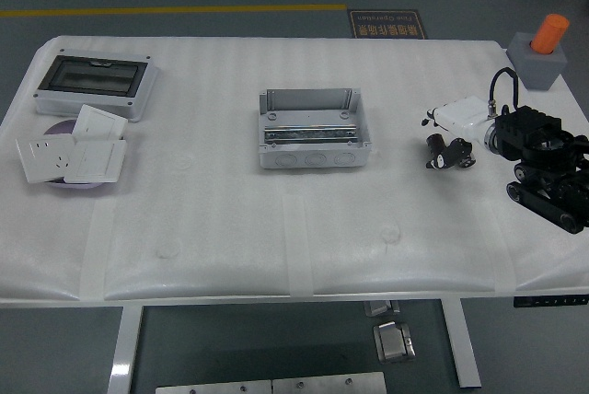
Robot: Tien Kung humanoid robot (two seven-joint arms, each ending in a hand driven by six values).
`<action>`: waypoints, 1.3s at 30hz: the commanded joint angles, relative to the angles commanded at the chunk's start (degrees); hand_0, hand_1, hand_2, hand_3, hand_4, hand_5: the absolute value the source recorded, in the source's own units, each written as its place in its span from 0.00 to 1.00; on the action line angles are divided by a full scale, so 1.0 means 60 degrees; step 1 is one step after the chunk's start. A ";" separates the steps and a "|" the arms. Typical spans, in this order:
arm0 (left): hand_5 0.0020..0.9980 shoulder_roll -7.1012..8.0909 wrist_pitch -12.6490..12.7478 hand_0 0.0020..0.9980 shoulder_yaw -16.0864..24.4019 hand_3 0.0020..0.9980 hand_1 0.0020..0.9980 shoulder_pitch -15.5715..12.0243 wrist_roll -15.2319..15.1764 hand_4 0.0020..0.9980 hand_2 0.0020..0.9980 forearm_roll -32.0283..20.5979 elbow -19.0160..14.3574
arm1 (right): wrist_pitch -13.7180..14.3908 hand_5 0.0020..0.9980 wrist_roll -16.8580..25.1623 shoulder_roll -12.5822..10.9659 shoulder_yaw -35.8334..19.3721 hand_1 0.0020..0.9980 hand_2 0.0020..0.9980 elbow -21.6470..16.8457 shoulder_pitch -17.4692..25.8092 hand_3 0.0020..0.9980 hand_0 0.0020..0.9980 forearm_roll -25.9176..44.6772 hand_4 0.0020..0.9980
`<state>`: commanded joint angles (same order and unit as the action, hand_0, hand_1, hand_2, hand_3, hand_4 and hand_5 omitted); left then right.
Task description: Pick up the battery,place it into the box
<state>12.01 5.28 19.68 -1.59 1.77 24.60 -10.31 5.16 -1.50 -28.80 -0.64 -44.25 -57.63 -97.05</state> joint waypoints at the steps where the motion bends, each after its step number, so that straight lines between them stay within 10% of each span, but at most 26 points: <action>1: 0.25 0.0001 0.0001 0.59 0.0015 0.64 0.62 0.0003 0.0000 0.58 0.53 0.0016 0.0000 | -0.0040 0.43 0.0007 0.0002 -0.0024 0.63 0.78 0.0036 -0.0002 0.83 0.57 -0.0046 0.94; 39: 0.25 0.0038 0.0088 0.59 -0.1809 0.63 0.62 0.0151 -0.0499 0.55 0.52 -0.1795 -0.0011 | -0.0264 0.44 0.0053 0.0217 -0.0468 0.62 0.77 0.0529 0.0299 0.81 0.56 -0.0553 0.93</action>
<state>12.23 5.81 8.83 -0.68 -1.22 13.82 -10.38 3.57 -1.18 -27.49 -3.45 -41.07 -55.83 -100.36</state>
